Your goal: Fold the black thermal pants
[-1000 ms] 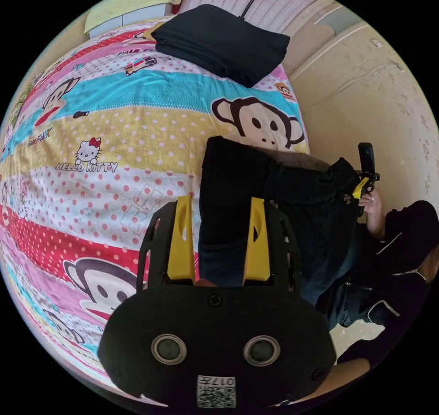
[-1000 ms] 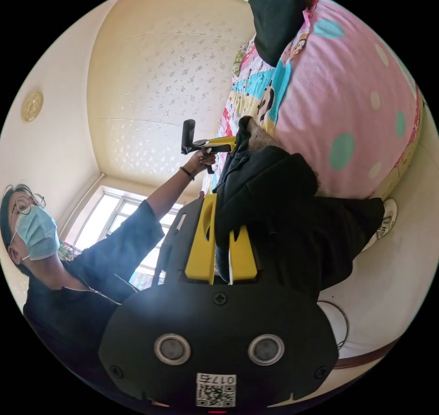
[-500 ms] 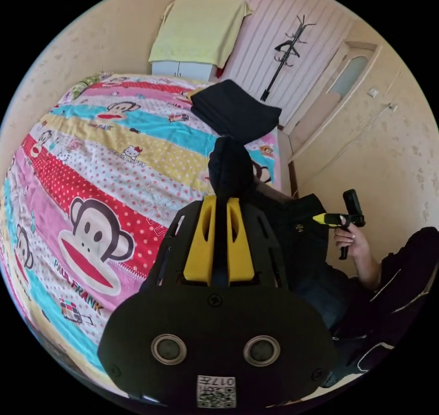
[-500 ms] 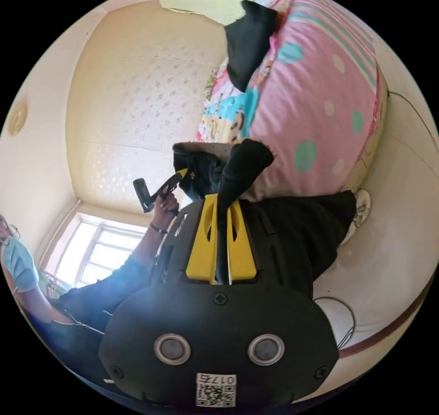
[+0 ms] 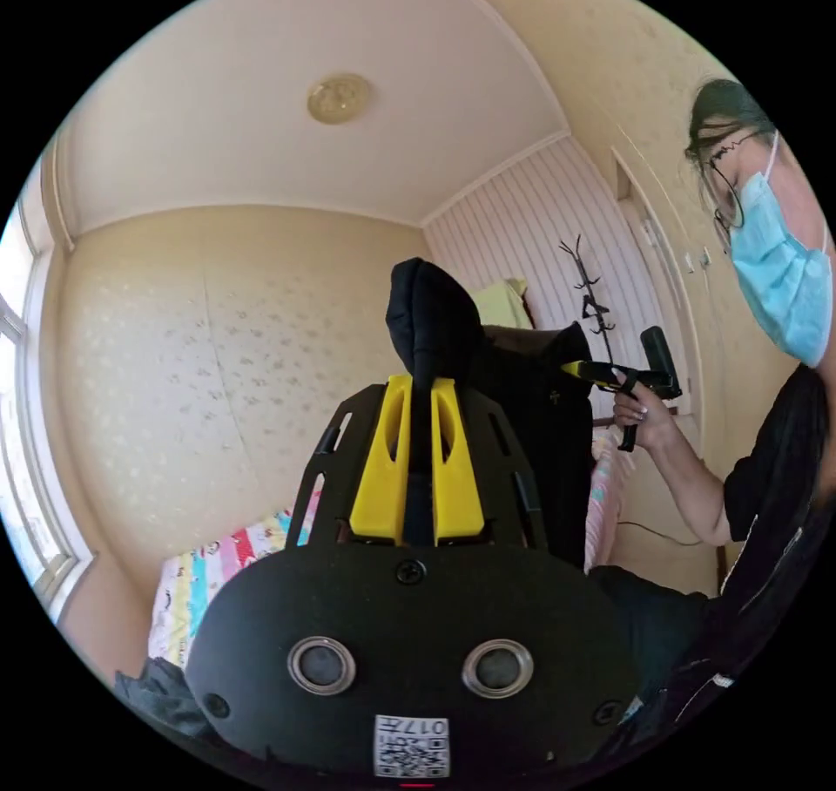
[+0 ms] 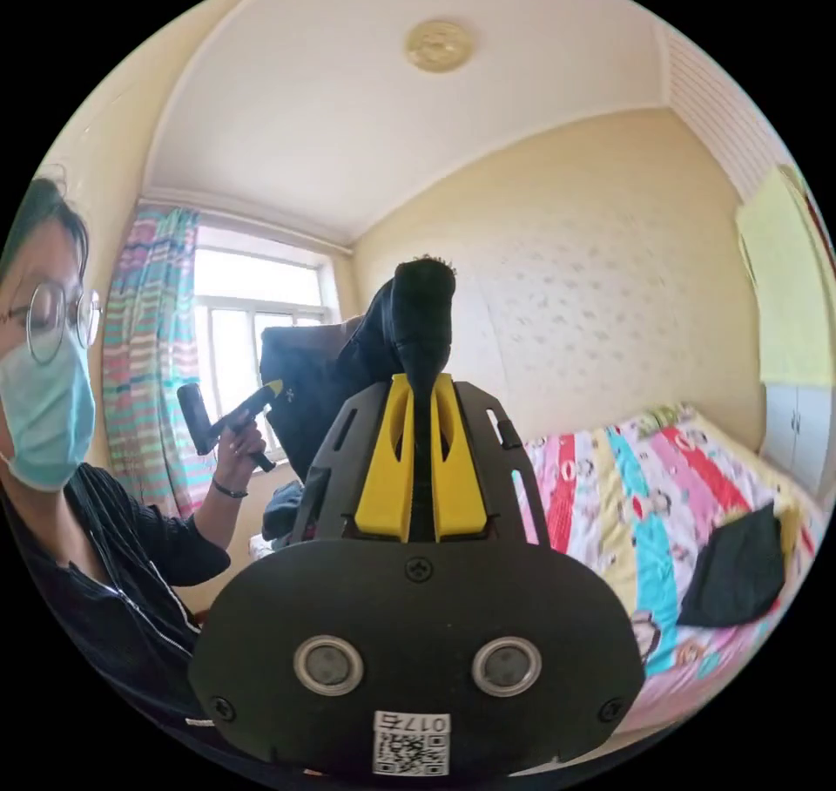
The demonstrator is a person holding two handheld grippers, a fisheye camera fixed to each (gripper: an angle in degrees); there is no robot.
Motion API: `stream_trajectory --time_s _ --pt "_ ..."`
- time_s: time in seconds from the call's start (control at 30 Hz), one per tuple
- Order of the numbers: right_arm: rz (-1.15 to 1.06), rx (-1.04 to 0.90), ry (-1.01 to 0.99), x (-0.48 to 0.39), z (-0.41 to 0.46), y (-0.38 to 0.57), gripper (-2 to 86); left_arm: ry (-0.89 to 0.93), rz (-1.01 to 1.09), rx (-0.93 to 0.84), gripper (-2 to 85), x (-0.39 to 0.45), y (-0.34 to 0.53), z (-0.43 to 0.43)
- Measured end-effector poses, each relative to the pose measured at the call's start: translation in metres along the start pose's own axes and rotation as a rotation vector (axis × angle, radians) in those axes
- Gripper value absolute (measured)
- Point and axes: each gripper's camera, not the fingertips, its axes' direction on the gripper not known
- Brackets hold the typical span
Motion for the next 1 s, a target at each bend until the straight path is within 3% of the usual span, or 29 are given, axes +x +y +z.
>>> stream_trajectory --time_s 0.13,0.3,0.47,0.6,0.67,0.73,0.8,0.87,1.0 --pt "-0.231 0.034 0.006 -0.083 0.037 -0.104 3.7 -0.079 -0.036 0.132 3.7 -0.037 -0.037 -0.074" --pt "-0.384 -0.021 0.007 -0.129 0.088 -0.198 3.3 -0.159 -0.069 0.179 4.3 -0.09 -0.085 -0.096" --pt "-0.278 -0.142 0.023 -0.069 0.206 -0.246 3.5 -0.128 -0.194 0.119 4.9 -0.17 -0.088 -0.03" --pt "-0.202 -0.196 0.189 0.019 0.36 -0.268 4.4 -0.229 -0.269 0.016 5.6 -0.26 -0.081 0.123" --pt "-0.124 -0.203 0.311 0.097 0.452 -0.243 6.8 -0.288 -0.3 -0.088 7.9 -0.309 -0.063 0.21" --pt "0.083 -0.175 0.275 0.159 0.481 -0.195 10.7 -0.33 -0.427 -0.36 11.3 -0.364 -0.002 0.295" --pt "0.199 -0.108 0.062 0.207 0.494 -0.129 13.1 -0.373 -0.432 -0.38 11.5 -0.378 0.057 0.316" --pt "0.229 -0.178 -0.109 0.252 0.5 -0.026 13.9 -0.379 -0.379 -0.365 11.0 -0.377 0.122 0.321" --pt "0.207 -0.397 -0.154 0.289 0.466 0.153 13.5 -0.168 -0.208 -0.658 10.5 -0.333 0.291 0.326"
